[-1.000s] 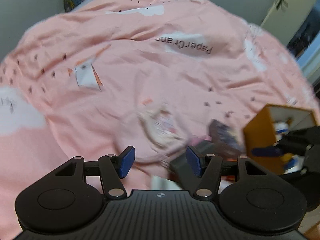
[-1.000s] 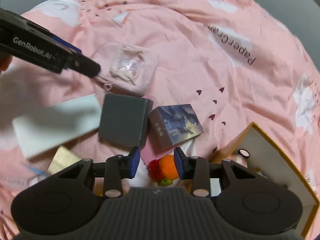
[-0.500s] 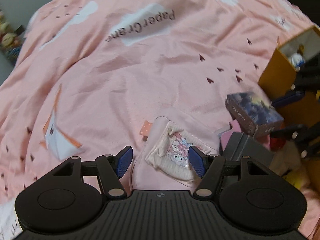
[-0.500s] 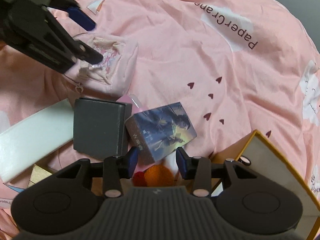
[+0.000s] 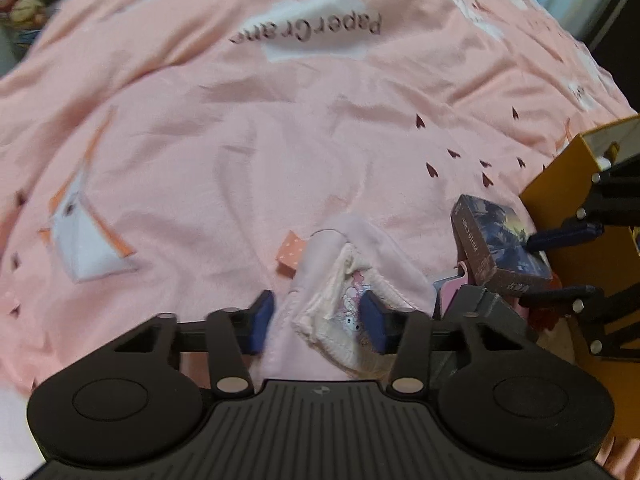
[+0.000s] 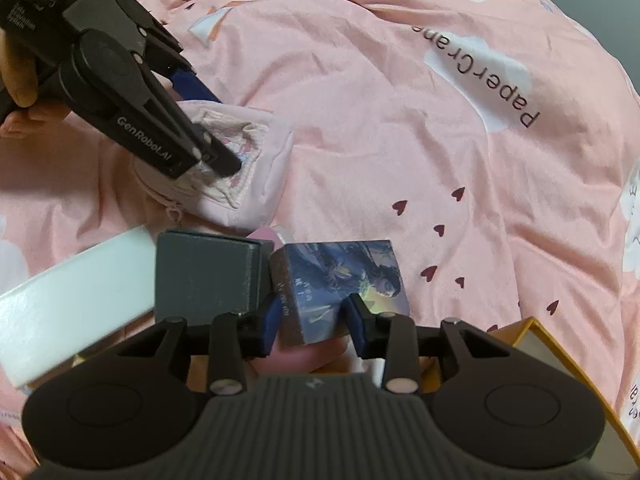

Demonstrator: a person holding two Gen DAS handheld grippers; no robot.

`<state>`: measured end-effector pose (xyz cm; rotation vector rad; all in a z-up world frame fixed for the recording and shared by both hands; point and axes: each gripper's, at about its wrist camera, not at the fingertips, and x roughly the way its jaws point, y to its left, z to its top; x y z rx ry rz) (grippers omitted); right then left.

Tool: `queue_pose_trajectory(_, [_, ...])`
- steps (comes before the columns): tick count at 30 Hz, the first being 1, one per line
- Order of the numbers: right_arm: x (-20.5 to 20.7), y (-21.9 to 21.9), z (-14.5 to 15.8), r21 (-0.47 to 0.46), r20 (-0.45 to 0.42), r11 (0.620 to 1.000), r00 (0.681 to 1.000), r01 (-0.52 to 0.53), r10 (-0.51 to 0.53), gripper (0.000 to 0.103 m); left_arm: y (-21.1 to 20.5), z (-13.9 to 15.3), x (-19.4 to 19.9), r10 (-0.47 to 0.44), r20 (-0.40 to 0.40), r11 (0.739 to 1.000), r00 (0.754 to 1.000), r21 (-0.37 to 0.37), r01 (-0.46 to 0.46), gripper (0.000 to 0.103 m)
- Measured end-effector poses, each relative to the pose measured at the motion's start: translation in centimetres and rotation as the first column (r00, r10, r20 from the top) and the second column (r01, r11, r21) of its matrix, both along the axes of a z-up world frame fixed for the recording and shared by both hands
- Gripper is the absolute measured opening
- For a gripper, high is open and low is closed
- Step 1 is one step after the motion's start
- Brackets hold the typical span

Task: Organize objects
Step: 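Grasp the pink pouch with the left tool, then grasp the pink case with the right tool while the left tool holds the pouch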

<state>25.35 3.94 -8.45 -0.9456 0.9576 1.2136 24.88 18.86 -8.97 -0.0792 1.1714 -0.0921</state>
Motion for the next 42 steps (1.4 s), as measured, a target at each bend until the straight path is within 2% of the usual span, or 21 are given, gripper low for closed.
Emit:
queue_pose_trajectory(2, [-0.6,-0.6,0.4,-0.011,0.006,0.999,0.999,-0.033,0.033,0.039,0.2,1.2,-1.3,0.049,0.039,0.998,0.998,-0.029,-0.048,0.035])
queue_pose_trajectory(5, [-2.2,-1.4,0.5,-0.032,0.034,0.992,0.992,-0.118,0.12,0.039,0.5,2.9,-3.5,0.125,0.085,0.991,0.989,-0.067,-0.119,0.033])
queue_pose_trajectory(9, [-4.6,-2.0,-0.5,-0.081,0.095,0.969,0.966,-0.235,0.242,0.039,0.7,5.1,-6.0,0.199,0.131,0.977,0.971,-0.101,-0.186,0.031])
queue_pose_trajectory(12, [-5.7,-1.9,-1.7,-0.126,0.105,0.951,0.95,-0.281,0.295,0.039,1.0,6.9,-8.2,0.261,0.187,0.964,0.947,-0.101,-0.246,0.031])
queue_pose_trajectory(15, [-6.6,-1.5,-2.8,-0.148,0.148,0.938,0.931,-0.312,0.333,0.039,1.6,8.6,-10.3,0.324,0.24,0.944,0.915,-0.146,-0.296,0.031])
queue_pose_trajectory(18, [-6.8,-0.8,-4.2,-0.186,0.197,0.925,0.91,-0.332,0.366,0.043,2.3,10.0,-11.4,0.351,0.26,0.935,0.9,-0.152,-0.321,0.031])
queue_pose_trajectory(21, [-6.8,0.3,-5.4,-0.216,0.193,0.923,0.913,-0.319,0.36,0.057,2.9,11.0,-11.6,0.342,0.258,0.939,0.904,-0.131,-0.318,0.031])
queue_pose_trajectory(23, [-7.3,0.8,-5.9,-0.231,0.216,0.915,0.9,-0.33,0.379,0.061,3.2,11.3,-11.7,0.326,0.246,0.945,0.913,-0.115,-0.307,0.031])
queue_pose_trajectory(26, [-8.3,1.1,-6.8,-0.249,0.29,0.892,0.85,-0.377,0.44,0.071,3.4,11.1,-11.7,0.304,0.217,0.953,0.928,-0.079,-0.294,0.031])
queue_pose_trajectory(27, [-8.6,1.2,-7.3,-0.262,0.327,0.881,0.823,-0.393,0.464,0.079,3.4,11.0,-11.6,0.298,0.211,0.955,0.931,-0.065,-0.291,0.031])
queue_pose_trajectory(29, [-8.8,1.3,-8.5,-0.287,0.383,0.865,0.778,-0.412,0.498,0.084,3.2,11.0,-11.6,0.288,0.206,0.957,0.935,-0.045,-0.285,0.031])
queue_pose_trajectory(31, [-8.8,1.4,-9.2,-0.295,0.393,0.862,0.771,-0.411,0.502,0.083,3.3,11.0,-11.7,0.284,0.206,0.959,0.936,-0.045,-0.281,0.031])
queue_pose_trajectory(32, [-8.8,1.4,-9.1,-0.297,0.394,0.862,0.77,-0.41,0.502,0.08,3.3,11.1,-11.8,0.282,0.208,0.959,0.937,-0.048,-0.279,0.031])
queue_pose_trajectory(34, [-8.5,1.2,-8.3,-0.288,0.393,0.871,0.78,-0.398,0.486,0.061,3.3,11.2,-12.0,0.278,0.209,0.96,0.937,-0.049,-0.274,0.031])
queue_pose_trajectory(36, [-7.7,0.9,-6.9,-0.268,0.347,0.886,0.82,-0.378,0.455,0.044,3.2,11.5,-12.2,0.272,0.21,0.962,0.939,-0.048,-0.268,0.031])
queue_pose_trajectory(39, [-6.7,0.2,-4.9,-0.222,0.319,0.912,0.858,-0.345,0.402,0.033,3.1,11.9,-12.6,0.267,0.213,0.964,0.94,-0.055,-0.262,0.031])
queue_pose_trajectory(42, [-6.5,-1.1,-3.2,-0.179,0.362,0.925,0.852,-0.336,0.379,0.022,2.8,12.2,-13.1,0.267,0.22,0.964,0.938,-0.069,-0.258,0.031])
